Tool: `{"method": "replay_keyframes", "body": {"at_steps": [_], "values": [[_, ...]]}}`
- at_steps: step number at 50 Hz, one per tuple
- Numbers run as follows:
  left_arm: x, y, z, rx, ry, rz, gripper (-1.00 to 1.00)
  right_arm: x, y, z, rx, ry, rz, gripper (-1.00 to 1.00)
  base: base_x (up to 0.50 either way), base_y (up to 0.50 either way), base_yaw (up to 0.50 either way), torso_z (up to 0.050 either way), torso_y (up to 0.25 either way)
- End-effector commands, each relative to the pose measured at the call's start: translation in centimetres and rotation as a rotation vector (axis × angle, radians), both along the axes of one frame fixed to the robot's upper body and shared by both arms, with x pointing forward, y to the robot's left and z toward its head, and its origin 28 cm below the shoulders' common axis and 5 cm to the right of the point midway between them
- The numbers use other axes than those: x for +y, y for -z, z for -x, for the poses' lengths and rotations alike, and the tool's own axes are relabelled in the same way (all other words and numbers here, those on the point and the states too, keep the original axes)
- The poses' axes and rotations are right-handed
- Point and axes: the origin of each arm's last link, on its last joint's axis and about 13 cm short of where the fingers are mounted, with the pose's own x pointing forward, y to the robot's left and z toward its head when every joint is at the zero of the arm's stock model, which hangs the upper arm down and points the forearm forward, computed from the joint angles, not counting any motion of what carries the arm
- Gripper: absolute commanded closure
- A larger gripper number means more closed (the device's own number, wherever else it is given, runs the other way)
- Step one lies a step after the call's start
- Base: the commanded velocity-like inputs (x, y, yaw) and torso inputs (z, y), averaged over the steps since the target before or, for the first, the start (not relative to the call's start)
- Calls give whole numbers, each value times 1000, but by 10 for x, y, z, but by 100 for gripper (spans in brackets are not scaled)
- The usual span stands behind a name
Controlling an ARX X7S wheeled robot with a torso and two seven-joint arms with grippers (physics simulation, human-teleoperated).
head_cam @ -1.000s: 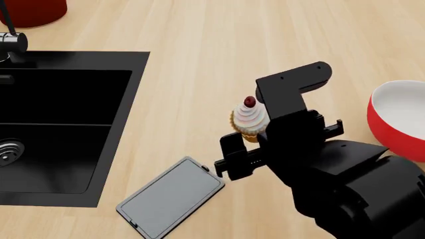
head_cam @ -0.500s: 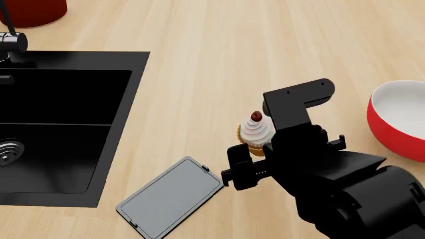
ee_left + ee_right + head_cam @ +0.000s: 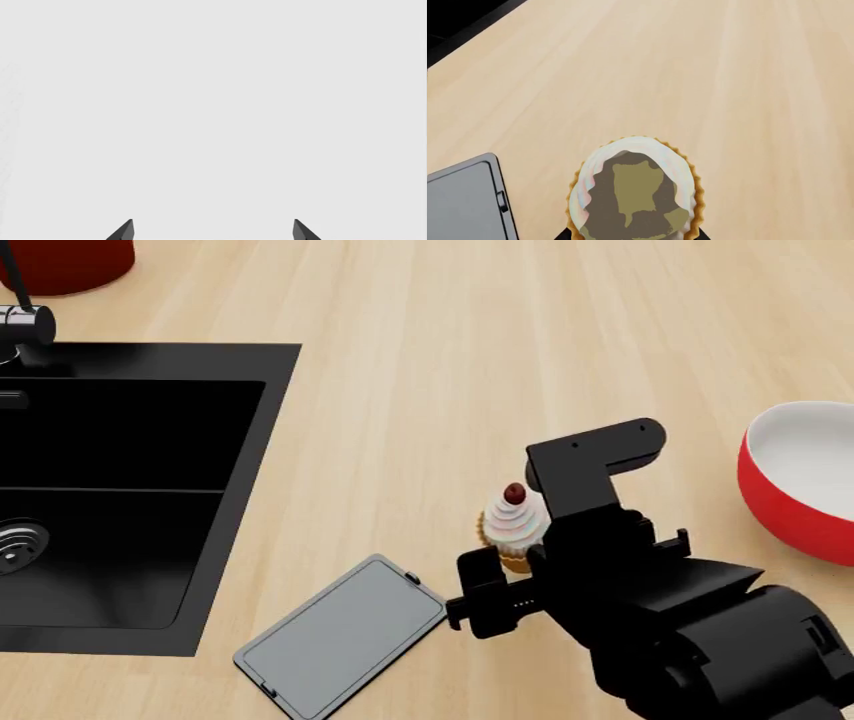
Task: Move the fresh-baked cupcake off the tray onto the counter, and place the bowl used for mixing into the sink.
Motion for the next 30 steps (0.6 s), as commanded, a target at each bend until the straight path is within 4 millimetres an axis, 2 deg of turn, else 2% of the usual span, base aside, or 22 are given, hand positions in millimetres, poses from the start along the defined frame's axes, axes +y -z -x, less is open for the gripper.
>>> {"method": "replay_keyframes", "body": {"at_steps": [1, 12, 21, 24, 30], "values": [[0, 0, 0, -1, 1, -1, -100, -1, 7, 0, 11, -11, 8, 100, 0, 0, 0, 0, 0], [0, 0, 1, -5, 7, 2, -100, -2, 16, 0, 38, -4, 5, 100, 0, 0, 0, 0, 0], [0, 0, 0, -2, 8, -5, -100, -3, 16, 1, 42, 1, 4, 100, 0, 0, 0, 0, 0], [-3, 1, -1, 22, -8, -65, -100, -3, 17, 1, 45, 2, 2, 100, 0, 0, 0, 0, 0], [-2, 0, 0, 2, 18, -24, -100, -4, 17, 1, 44, -2, 1, 100, 0, 0, 0, 0, 0]]}}
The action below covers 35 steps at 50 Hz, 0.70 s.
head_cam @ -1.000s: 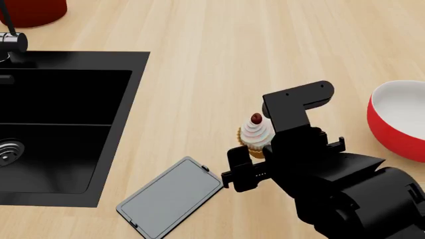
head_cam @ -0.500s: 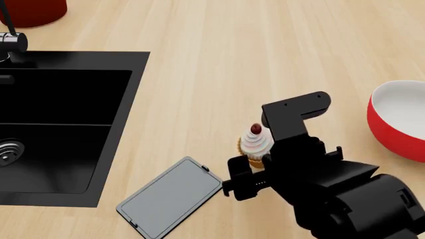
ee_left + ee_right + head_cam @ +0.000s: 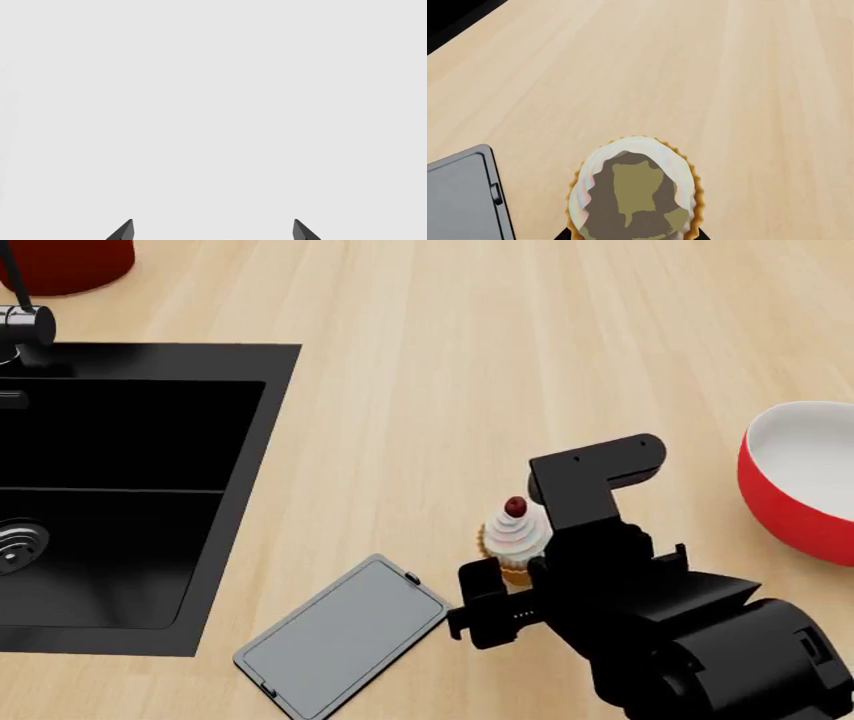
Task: Move the fresh-baked cupcake off the tray onto the counter, and place the bowl used for mixing into the sink.
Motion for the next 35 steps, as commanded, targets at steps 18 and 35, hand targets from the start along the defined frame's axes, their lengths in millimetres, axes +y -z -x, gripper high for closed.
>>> {"method": "replay_keyframes", "body": {"at_steps": [18, 35], "values": [[0, 0, 0, -8, 13, 0, -100, -1, 6, 1, 23, -21, 19, -100, 0, 0, 0, 0, 0], [0, 0, 1, -4, 10, -3, -100, 3, -7, 22, 5, -28, 39, -100, 0, 0, 0, 0, 0]]}}
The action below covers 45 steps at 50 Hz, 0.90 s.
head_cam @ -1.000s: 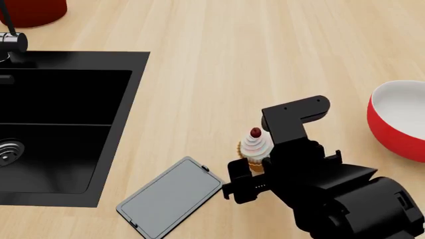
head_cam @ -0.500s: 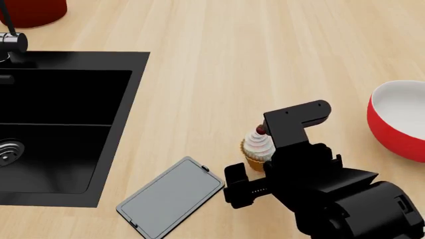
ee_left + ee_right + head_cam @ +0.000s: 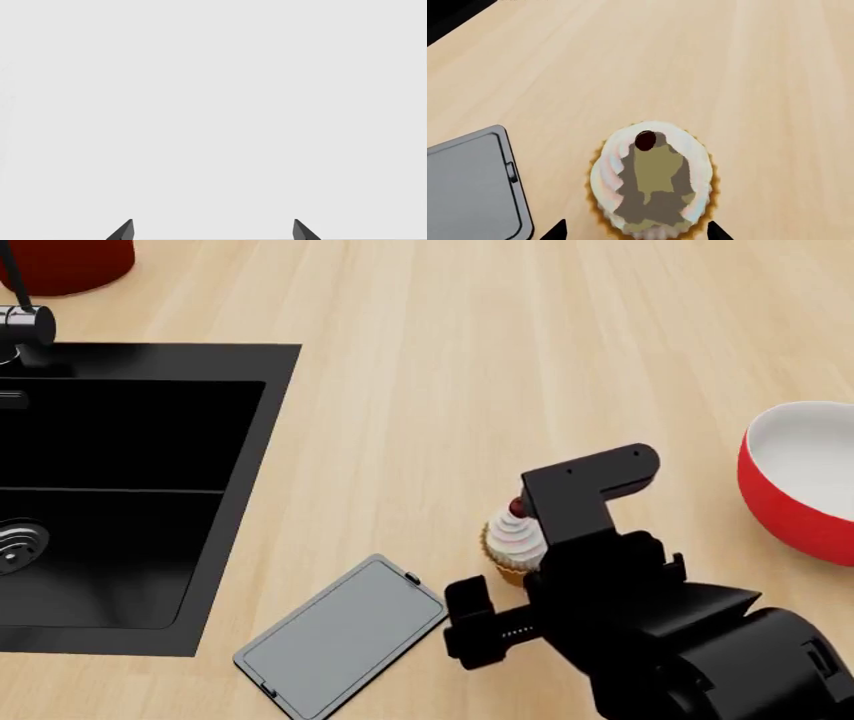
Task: Move the fresh-baked cupcake off the tray onto the counter, and place the bowl used for mixing into the sink.
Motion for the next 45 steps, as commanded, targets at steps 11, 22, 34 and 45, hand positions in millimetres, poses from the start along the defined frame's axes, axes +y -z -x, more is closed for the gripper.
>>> {"method": "replay_keyframes", "body": {"at_steps": [11, 22, 34, 45], "values": [[0, 1, 0, 6, -2, -8, -100, -1, -16, 32, -27, 15, 29, -100, 0, 0, 0, 0, 0], [-1, 0, -1, 10, -7, -16, -100, -2, -43, 48, -99, 45, 71, -100, 0, 0, 0, 0, 0], [-1, 1, 0, 12, -3, -20, -100, -5, -61, 63, -155, 88, 97, -100, 0, 0, 0, 0, 0], [-1, 1, -1, 15, -9, -20, -100, -5, -78, 66, -213, 93, 111, -100, 0, 0, 0, 0, 0]]}}
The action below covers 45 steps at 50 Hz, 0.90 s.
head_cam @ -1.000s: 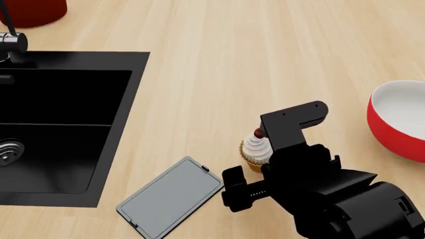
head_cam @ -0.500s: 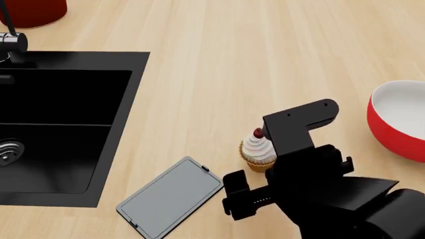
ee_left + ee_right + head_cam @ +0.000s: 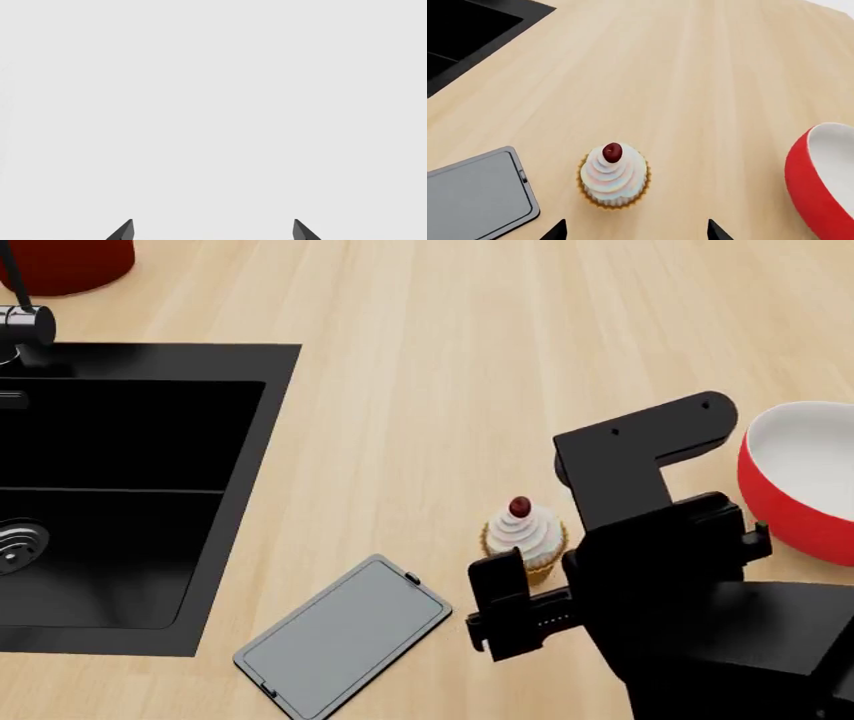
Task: Move the fresh-baked cupcake off the tray onto the counter, and place the bowl used for mixing into the sink.
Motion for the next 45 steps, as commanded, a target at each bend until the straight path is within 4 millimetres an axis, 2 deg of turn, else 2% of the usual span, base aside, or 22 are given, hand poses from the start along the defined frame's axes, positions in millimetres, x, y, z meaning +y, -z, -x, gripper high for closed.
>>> {"method": "replay_keyframes", "body": {"at_steps": [1, 10, 13, 16, 17, 18, 19, 30, 38, 45], "values": [[0, 1, 0, 2, -4, 0, -100, -3, -14, 5, -64, 12, 24, -100, 0, 0, 0, 0, 0], [0, 0, 0, 8, -5, -3, -100, -9, -13, -3, -231, -15, 55, -100, 0, 0, 0, 0, 0], [0, 1, 0, 9, -6, -3, -100, -11, -8, -6, -233, -9, 82, -100, 0, 0, 0, 0, 0], [0, 0, 0, 8, -8, -3, -100, -9, -11, -8, -256, -31, 89, -100, 0, 0, 0, 0, 0], [0, 0, -1, 9, -9, -3, -100, 4, -40, -9, -263, -36, 80, -100, 0, 0, 0, 0, 0], [0, 0, 0, 8, -9, -3, -100, 13, -55, -10, -281, -44, 90, -100, 0, 0, 0, 0, 0], [0, 0, 0, 8, -10, -4, -100, 15, -58, -11, -280, -45, 88, -100, 0, 0, 0, 0, 0], [0, 0, 0, 1, -13, 1, -100, 16, -63, -24, -345, -48, 88, -100, 0, 0, 0, 0, 0], [0, 1, 0, 3, -14, -3, -100, 11, -58, -25, -370, -41, -14, -100, 0, 0, 0, 0, 0], [0, 0, -1, 4, -18, -4, -100, 8, -56, -25, -386, -13, -21, -100, 0, 0, 0, 0, 0]]}}
